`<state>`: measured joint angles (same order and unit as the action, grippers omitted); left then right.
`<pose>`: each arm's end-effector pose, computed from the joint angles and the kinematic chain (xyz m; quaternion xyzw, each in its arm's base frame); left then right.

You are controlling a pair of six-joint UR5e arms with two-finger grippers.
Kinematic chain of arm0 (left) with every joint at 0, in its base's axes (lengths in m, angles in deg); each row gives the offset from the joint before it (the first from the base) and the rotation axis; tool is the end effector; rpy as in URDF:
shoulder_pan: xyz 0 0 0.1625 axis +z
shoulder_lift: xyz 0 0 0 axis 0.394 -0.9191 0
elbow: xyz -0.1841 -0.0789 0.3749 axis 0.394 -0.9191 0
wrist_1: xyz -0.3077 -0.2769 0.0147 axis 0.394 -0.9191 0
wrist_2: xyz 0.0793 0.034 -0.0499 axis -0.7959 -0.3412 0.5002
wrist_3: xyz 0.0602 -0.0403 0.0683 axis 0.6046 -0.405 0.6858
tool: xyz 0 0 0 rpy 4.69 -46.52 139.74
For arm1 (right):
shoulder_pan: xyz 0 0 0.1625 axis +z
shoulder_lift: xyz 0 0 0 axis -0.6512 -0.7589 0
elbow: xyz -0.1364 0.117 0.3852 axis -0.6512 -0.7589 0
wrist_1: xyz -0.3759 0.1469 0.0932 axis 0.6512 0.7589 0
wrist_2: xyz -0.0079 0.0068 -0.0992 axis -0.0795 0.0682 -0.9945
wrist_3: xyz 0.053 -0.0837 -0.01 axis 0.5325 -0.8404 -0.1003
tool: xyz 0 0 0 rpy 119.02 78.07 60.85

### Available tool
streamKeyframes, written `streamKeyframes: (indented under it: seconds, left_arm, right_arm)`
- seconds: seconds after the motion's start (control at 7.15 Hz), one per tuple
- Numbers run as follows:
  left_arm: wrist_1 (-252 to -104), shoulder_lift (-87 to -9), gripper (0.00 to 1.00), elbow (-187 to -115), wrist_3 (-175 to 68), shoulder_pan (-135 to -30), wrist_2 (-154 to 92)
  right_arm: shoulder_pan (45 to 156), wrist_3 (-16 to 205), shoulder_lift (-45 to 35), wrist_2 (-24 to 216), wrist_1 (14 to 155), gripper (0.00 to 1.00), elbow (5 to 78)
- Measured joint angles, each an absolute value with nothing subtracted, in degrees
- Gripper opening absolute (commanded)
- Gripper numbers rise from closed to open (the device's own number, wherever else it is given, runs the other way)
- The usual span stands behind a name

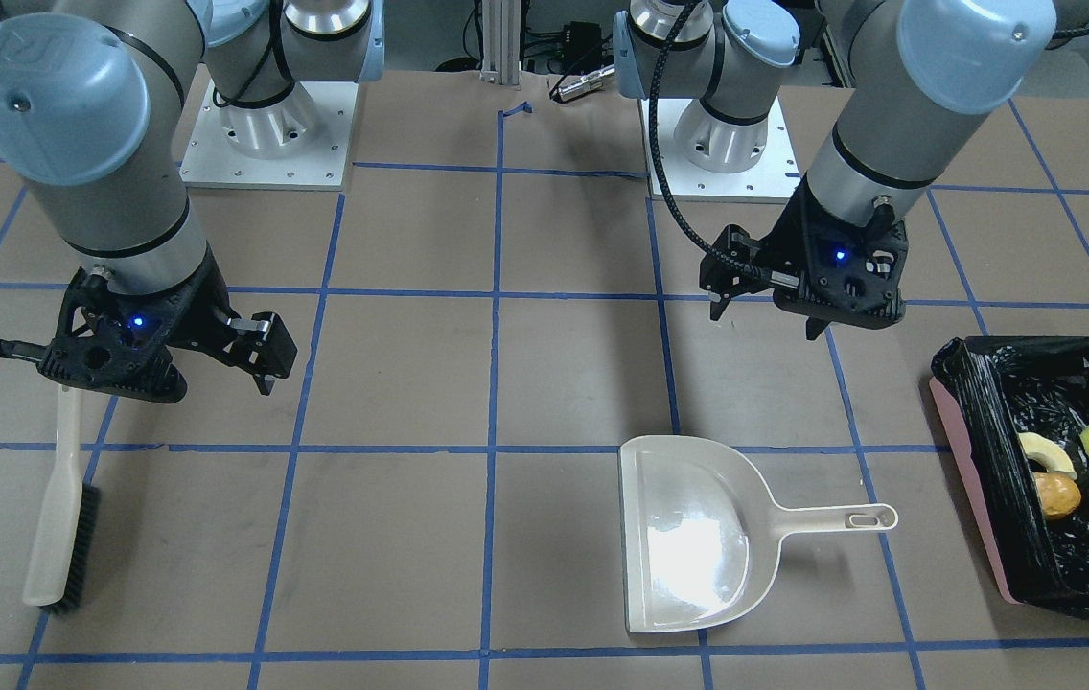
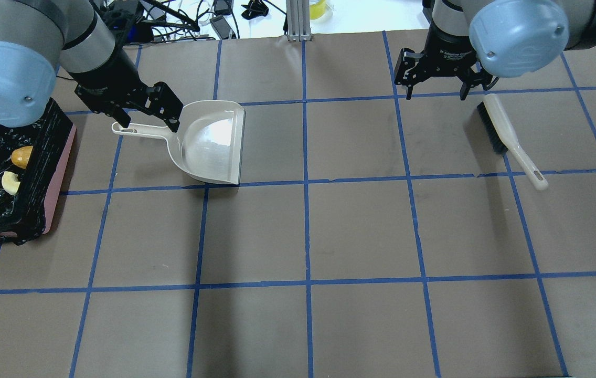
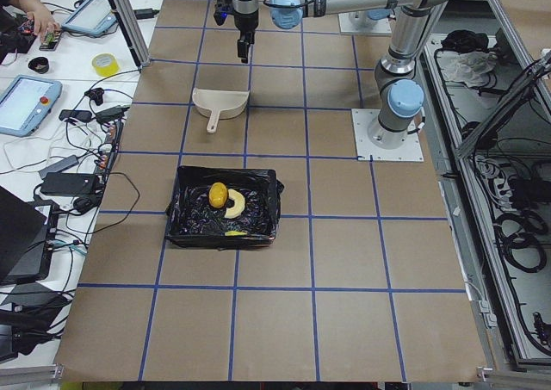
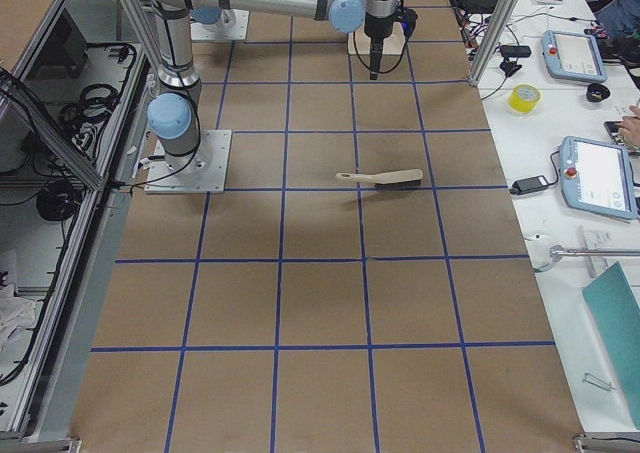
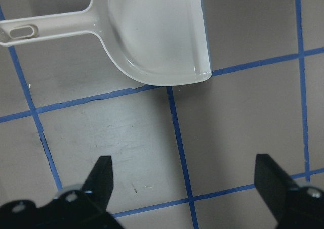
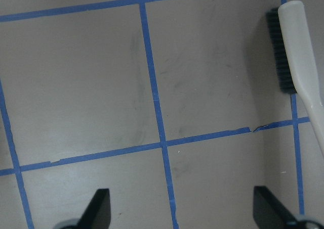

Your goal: Sweep and dump trash into bin

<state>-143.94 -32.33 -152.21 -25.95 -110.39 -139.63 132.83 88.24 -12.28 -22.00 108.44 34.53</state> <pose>-0.1122 -0.5292 0.4439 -0.0894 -0.9956 0.0164 0.0219 0.1469 -0.5798 0.4238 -0.0728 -0.9962 0.0240 0.0419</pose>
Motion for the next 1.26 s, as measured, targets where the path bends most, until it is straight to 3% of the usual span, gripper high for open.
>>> streamKeyframes:
  seconds: [1.26]
  left_arm:
    - [-144.0,-31.7,1.0,-152.3,-26.7,-110.4,-141.9]
  right_arm:
    - [132.8,87.9,-12.3,-22.0,108.5,1.0,34.5]
